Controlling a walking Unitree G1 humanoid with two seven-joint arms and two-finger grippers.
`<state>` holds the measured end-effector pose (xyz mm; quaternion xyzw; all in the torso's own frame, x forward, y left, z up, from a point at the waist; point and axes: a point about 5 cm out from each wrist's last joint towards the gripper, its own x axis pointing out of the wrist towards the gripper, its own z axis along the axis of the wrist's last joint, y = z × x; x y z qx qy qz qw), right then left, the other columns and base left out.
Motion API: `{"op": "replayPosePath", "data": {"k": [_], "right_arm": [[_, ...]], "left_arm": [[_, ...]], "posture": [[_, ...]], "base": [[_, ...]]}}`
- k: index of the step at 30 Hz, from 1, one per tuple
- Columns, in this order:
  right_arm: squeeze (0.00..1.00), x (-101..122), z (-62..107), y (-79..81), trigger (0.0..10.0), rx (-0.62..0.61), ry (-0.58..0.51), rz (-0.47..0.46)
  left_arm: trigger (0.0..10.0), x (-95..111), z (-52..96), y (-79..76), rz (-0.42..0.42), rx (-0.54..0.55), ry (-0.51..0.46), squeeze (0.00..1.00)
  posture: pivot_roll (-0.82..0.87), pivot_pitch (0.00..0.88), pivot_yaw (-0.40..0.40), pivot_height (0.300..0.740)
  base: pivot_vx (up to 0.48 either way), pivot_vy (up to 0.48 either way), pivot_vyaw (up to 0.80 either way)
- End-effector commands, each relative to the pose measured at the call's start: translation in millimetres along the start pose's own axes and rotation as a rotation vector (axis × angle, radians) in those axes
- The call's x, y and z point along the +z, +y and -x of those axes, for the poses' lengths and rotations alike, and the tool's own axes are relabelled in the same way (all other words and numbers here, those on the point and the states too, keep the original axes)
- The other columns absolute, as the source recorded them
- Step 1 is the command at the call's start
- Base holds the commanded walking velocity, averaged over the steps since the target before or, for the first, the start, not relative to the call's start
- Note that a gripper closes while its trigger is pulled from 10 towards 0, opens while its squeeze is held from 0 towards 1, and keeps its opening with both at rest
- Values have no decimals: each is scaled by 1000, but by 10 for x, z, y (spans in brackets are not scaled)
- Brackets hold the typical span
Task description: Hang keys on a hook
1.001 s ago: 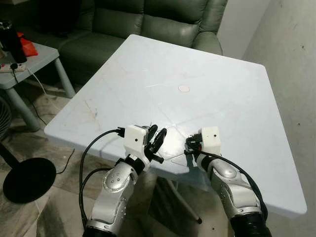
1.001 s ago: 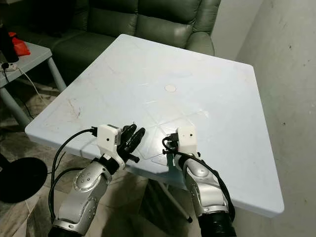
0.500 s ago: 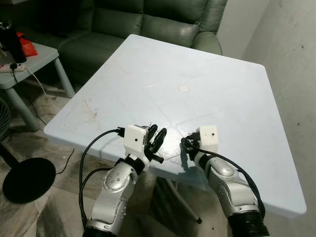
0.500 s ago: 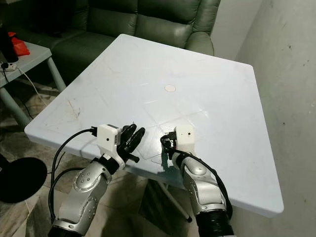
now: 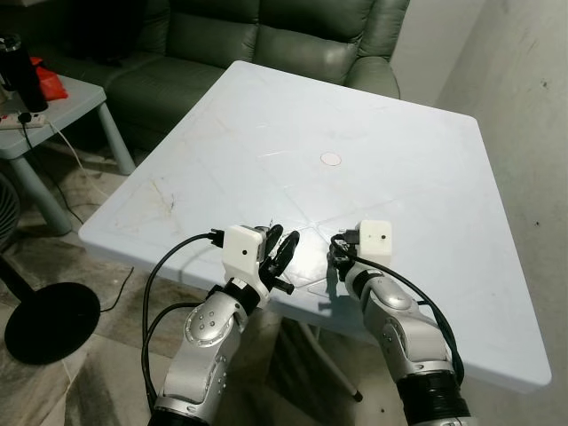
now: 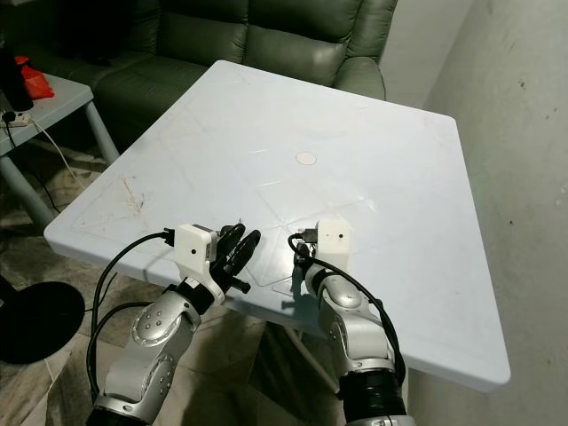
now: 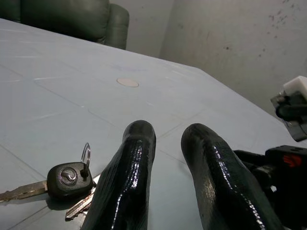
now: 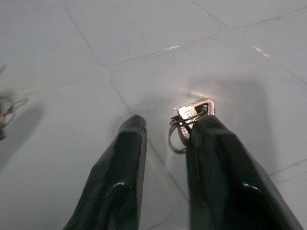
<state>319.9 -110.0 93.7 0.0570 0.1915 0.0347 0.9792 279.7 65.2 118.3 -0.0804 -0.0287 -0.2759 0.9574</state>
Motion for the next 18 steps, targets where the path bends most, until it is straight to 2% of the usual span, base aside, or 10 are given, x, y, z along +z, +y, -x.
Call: {"op": "replayPosePath", "data": {"k": [1, 2, 3, 4, 5, 6, 18], "right_arm": [[0, -252, 0, -114, 8706, -65, 136, -37], [0, -259, -6, -117, 6235, -84, 149, -41], [0, -259, -6, -117, 6235, -84, 149, -41], [0, -265, -12, -117, 3529, -94, 157, -30], [0, -267, -15, -117, 3529, -99, 160, -20], [0, -260, -12, -116, 0, -106, 149, -9], [0, -250, -26, -147, 0, -149, 150, 17]], "left_arm": [[10000, 29, 2, -21, -10, -1, -5, 0], [10000, 30, 2, -23, -11, -2, -6, 0], [10000, 30, 2, -23, -11, -2, -6, 0], [10000, 29, 2, -24, -11, -2, -5, 0], [10000, 29, 1, -24, -11, -2, -5, 0], [10000, 29, 1, -25, -11, -2, -6, 0], [10000, 31, -3, -32, -13, -4, -5, 0]], "posture": [[-22, 93, -116, 740], [-22, 93, -116, 740], [-22, 93, -116, 740], [-22, 93, -116, 740], [-22, 93, -116, 740], [-22, 93, -116, 740], [-23, 95, -115, 740]], "base": [[0, 0, 0], [0, 0, 0], [0, 0, 0], [0, 0, 0], [0, 0, 0], [0, 0, 0], [0, 0, 0]]}}
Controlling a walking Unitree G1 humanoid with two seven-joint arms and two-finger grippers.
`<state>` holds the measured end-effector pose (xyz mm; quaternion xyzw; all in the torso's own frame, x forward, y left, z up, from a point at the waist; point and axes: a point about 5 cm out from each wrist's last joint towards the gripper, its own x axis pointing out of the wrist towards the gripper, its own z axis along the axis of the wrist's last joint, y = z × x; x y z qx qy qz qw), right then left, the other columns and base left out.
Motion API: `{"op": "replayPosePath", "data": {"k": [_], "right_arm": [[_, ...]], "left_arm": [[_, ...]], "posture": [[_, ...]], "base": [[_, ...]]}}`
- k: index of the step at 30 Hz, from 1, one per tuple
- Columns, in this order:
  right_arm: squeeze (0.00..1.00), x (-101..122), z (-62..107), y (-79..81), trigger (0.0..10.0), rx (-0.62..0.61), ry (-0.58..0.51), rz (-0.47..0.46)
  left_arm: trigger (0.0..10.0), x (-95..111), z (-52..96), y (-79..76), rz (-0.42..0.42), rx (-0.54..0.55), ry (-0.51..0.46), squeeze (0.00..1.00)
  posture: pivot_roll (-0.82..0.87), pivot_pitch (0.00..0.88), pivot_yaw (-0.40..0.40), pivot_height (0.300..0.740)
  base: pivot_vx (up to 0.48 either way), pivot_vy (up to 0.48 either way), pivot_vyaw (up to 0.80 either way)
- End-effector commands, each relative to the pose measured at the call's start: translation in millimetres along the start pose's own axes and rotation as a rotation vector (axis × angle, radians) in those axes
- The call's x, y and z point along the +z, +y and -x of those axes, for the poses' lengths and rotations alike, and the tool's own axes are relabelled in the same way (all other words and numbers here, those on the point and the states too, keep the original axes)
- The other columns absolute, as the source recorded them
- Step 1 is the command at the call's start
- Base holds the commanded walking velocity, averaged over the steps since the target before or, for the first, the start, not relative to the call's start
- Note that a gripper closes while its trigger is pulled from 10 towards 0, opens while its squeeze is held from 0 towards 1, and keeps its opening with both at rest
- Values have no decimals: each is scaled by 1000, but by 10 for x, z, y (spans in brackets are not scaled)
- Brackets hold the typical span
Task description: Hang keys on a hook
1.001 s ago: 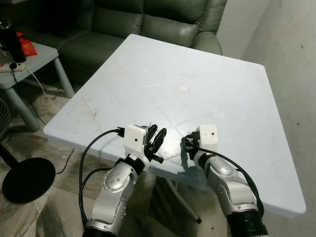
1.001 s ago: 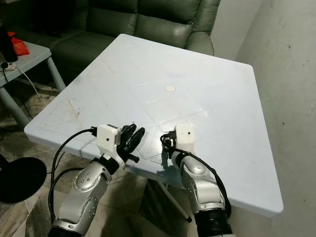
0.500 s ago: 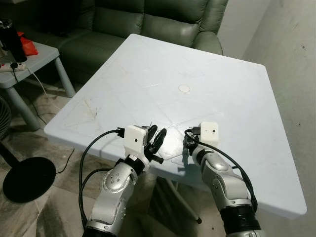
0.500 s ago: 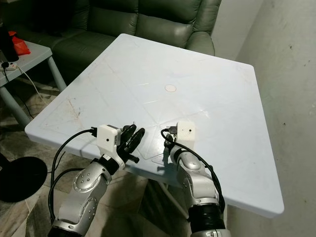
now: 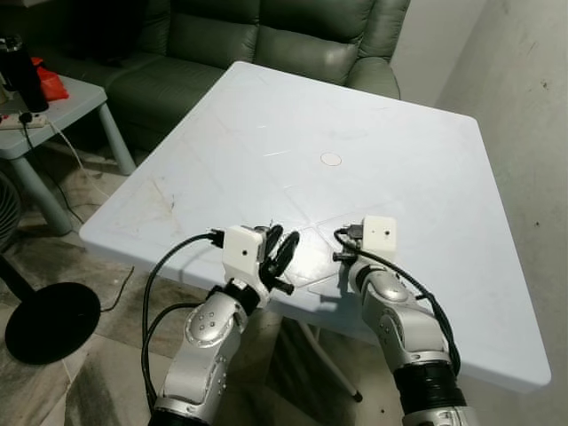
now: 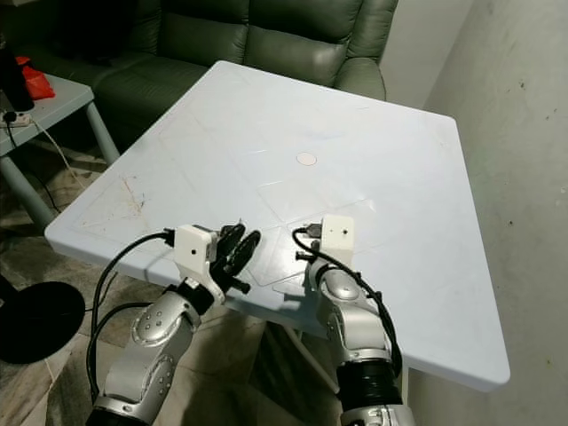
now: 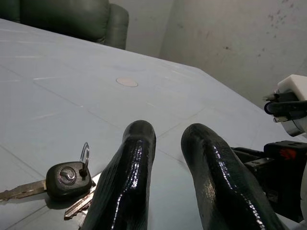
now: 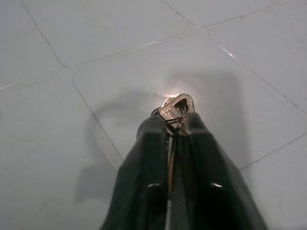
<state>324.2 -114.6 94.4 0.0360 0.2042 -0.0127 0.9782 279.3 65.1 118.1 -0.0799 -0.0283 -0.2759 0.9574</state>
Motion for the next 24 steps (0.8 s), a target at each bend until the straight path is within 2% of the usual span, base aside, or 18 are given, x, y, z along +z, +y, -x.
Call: {"op": "replayPosePath", "data": {"k": [1, 21, 22, 23, 24], "right_arm": [[0, -279, -10, -95, 0, -45, 129, 2], [0, -247, -10, -138, 0, -57, 69, 18], [0, -247, -4, -148, 431, -50, 56, 27], [0, -247, 1, -155, 431, -45, 46, 33], [0, -250, 13, -166, 9529, -32, 25, 42]], "left_arm": [[10000, 33, -6, -29, -12, -4, -6, 0], [10000, 55, -7, -10, -21, -8, -8, 0], [10000, 60, -6, -8, -22, -8, -9, 0], [10000, 63, -5, -7, -22, -8, -9, 0], [10000, 65, 0, -5, -24, -7, -10, 0]], "posture": [[-23, 95, -115, 740], [-8, 106, -102, 740], [-7, 109, -101, 740], [-7, 109, -101, 740], [1, 120, -99, 740]], "base": [[0, 0, 0], [0, 0, 0], [0, 0, 0], [0, 0, 0], [0, 0, 0]]}}
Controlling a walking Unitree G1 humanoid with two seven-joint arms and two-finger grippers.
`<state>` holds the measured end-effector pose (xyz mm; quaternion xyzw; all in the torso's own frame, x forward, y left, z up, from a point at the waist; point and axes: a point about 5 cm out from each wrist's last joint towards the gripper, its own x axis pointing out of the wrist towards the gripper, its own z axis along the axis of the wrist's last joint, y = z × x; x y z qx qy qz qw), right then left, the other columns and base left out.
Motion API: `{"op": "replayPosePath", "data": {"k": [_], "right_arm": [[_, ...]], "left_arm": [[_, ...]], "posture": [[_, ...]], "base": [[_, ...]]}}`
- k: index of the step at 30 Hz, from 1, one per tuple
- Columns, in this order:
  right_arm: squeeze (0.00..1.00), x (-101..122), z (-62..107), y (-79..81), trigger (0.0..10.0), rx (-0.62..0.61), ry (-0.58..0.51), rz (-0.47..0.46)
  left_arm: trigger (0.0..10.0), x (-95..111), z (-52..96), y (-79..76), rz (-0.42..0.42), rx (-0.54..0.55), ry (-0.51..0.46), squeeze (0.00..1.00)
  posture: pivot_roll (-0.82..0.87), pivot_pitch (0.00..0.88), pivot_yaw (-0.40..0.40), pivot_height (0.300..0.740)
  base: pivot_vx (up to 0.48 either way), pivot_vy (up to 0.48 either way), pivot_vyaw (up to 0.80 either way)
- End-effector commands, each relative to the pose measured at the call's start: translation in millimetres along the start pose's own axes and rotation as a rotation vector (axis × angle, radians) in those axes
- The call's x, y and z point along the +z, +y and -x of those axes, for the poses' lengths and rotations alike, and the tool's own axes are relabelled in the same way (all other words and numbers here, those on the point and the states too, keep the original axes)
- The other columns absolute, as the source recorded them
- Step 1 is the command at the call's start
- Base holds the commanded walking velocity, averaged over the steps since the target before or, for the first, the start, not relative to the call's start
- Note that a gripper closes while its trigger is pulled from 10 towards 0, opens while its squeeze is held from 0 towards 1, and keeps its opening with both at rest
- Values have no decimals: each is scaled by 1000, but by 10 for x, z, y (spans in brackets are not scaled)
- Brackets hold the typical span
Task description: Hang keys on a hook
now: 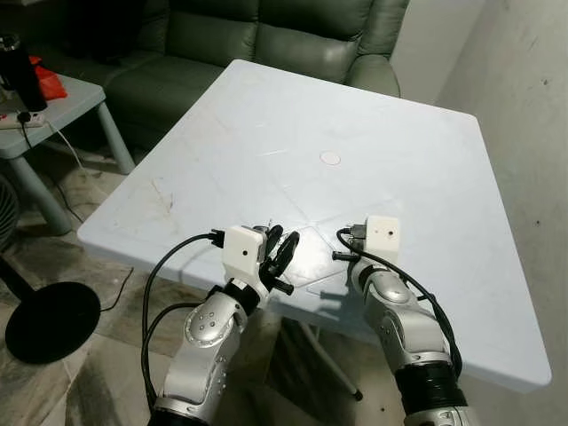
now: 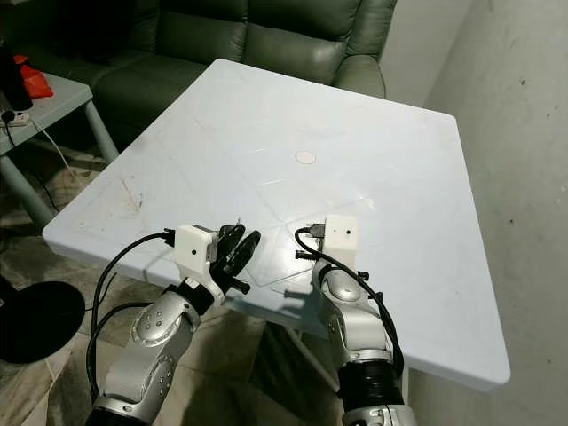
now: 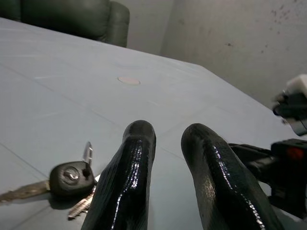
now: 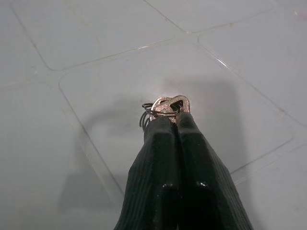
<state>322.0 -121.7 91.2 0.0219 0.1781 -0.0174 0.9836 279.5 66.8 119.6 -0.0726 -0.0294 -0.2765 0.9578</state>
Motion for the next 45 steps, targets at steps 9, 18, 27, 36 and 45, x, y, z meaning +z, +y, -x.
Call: {"op": "replayPosePath", "data": {"k": [9, 18, 27, 36, 45], "right_arm": [[0, -240, 105, -148, 10000, 172, -40, 147], [0, -155, 91, -278, 10000, 219, -47, 131], [0, -149, 176, -351, 10000, 302, -69, 212], [0, 10, 235, -355, 10000, 436, -177, 120], [1000, 134, 254, -295, 10000, 513, -238, 13]], "left_arm": [[10000, 32, 35, -25, -7, 11, -10, 0], [10000, 30, 26, -17, -3, 17, -9, 0], [10000, 44, 8, 9, -10, 9, -8, 0], [10000, 39, 1, -3, -9, 3, -6, 0], [10000, 37, -1, 5, -10, 9, -6, 0]], "posture": [[5, 130, -117, 740], [-14, 117, -120, 740], [-25, 112, -108, 740], [-25, 110, -108, 740], [-18, 102, -111, 740]], "base": [[0, 0, 0], [0, 0, 0], [0, 0, 0], [0, 0, 0], [0, 0, 0]]}}
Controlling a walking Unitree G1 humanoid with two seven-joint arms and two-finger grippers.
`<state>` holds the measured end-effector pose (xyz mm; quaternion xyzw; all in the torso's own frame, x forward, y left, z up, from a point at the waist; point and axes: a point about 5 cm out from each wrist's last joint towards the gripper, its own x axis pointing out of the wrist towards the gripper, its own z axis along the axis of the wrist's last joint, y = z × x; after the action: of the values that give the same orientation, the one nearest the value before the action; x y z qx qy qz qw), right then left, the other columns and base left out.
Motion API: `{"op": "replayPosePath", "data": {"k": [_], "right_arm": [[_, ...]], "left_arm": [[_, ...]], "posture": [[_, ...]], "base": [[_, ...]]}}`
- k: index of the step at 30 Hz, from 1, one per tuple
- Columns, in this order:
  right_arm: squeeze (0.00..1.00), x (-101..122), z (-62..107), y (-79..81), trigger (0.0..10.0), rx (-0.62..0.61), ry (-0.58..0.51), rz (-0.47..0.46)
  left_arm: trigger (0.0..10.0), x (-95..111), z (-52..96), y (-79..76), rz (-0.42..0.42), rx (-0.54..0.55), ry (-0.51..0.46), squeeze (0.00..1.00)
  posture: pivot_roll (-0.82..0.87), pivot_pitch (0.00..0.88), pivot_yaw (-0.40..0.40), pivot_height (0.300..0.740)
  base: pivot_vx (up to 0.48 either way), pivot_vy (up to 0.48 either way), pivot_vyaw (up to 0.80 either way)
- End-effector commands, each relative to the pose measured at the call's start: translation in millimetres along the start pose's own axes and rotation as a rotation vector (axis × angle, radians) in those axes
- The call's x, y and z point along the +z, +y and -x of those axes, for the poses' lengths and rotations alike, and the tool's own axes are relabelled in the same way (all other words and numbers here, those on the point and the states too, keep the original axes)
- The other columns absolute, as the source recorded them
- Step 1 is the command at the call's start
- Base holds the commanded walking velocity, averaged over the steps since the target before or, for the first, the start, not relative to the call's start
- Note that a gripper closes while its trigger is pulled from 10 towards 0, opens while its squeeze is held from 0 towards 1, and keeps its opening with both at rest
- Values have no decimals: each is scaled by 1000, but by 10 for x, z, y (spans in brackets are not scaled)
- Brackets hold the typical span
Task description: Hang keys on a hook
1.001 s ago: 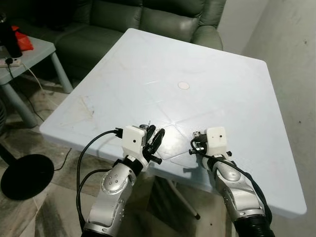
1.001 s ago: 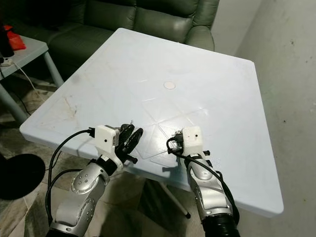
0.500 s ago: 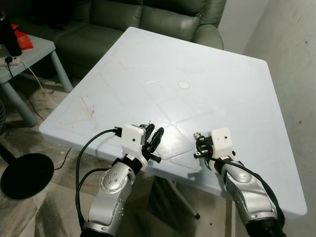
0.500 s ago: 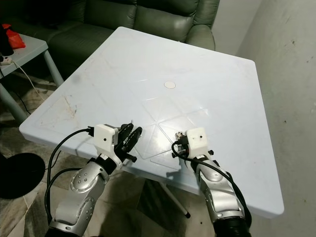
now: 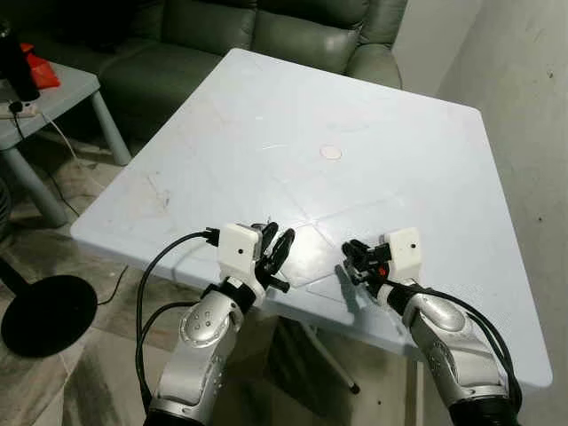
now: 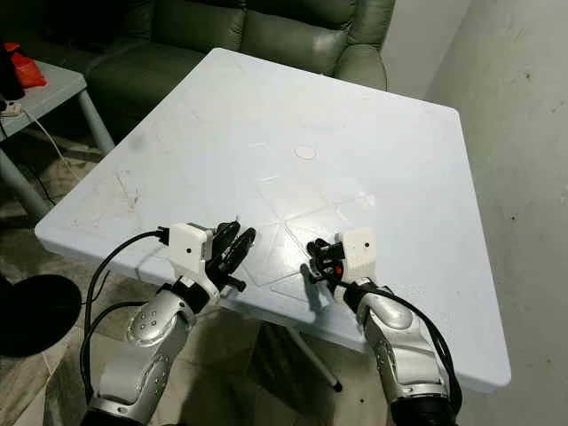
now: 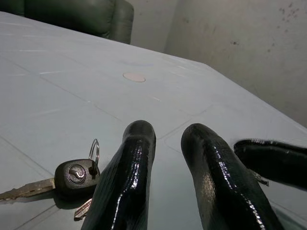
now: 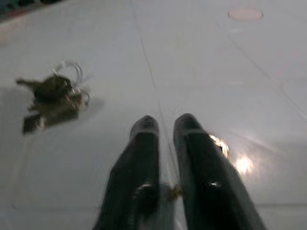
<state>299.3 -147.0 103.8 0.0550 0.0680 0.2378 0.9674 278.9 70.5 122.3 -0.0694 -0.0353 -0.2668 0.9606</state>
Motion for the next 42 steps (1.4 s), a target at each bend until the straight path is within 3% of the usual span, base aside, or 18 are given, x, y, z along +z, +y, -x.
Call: {"op": "replayPosePath", "data": {"k": [1, 8, 13, 22, 23, 28, 29, 30, 31, 32, 42], "right_arm": [[1000, 87, -11, -41, 10000, -22, -37, 13], [1000, 27, -88, 37, 10000, -63, -21, 107], [1000, -88, -168, 50, 10000, -154, 71, 219], [1000, -177, -236, 58, 10000, -199, 130, 268], [47, -185, -242, 58, 10000, -201, 132, 263], [0, -193, -252, 42, 10000, -219, 138, 275], [0, -197, -244, 5, 4392, -252, 147, 288], [0, -201, -240, -10, 4392, -266, 152, 295], [0, -206, -238, -22, 3020, -276, 158, 304], [0, -219, -234, -37, 0, -286, 167, 308], [0, -222, -219, -76, 0, -317, 173, 344]], "left_arm": [[10000, 4, -25, -19, 0, -10, 4, 0], [10000, 14, -37, -35, -1, -18, 0, 0], [10000, 15, -41, -38, -3, -23, 0, 0], [10000, 11, -34, -46, -5, -24, -1, 0], [10000, 11, -33, -46, -5, -23, -1, 0], [10000, 10, -29, -45, -6, -23, 0, 0], [10000, 10, -27, -46, -7, -24, 0, 0], [10000, 9, -25, -46, -7, -24, 0, 0], [10000, 8, -24, -46, -7, -25, 0, 0], [10000, 5, -22, -46, -7, -25, 1, 0], [10000, 6, -25, -55, -7, -30, 1, 0]], "posture": [[-16, 99, -113, 740], [-11, 89, -112, 740], [-8, 84, -112, 740], [3, 72, -116, 740], [3, 70, -116, 740], [3, 70, -116, 740], [3, 70, -116, 740], [4, 67, -115, 740], [3, 67, -115, 740], [2, 67, -114, 740], [0, 69, -112, 740]], "base": [[0, 0, 0], [0, 0, 0], [0, 0, 0], [0, 0, 0], [0, 0, 0], [0, 0, 0], [0, 0, 0], [0, 0, 0], [0, 0, 0], [0, 0, 0], [0, 0, 0]]}}
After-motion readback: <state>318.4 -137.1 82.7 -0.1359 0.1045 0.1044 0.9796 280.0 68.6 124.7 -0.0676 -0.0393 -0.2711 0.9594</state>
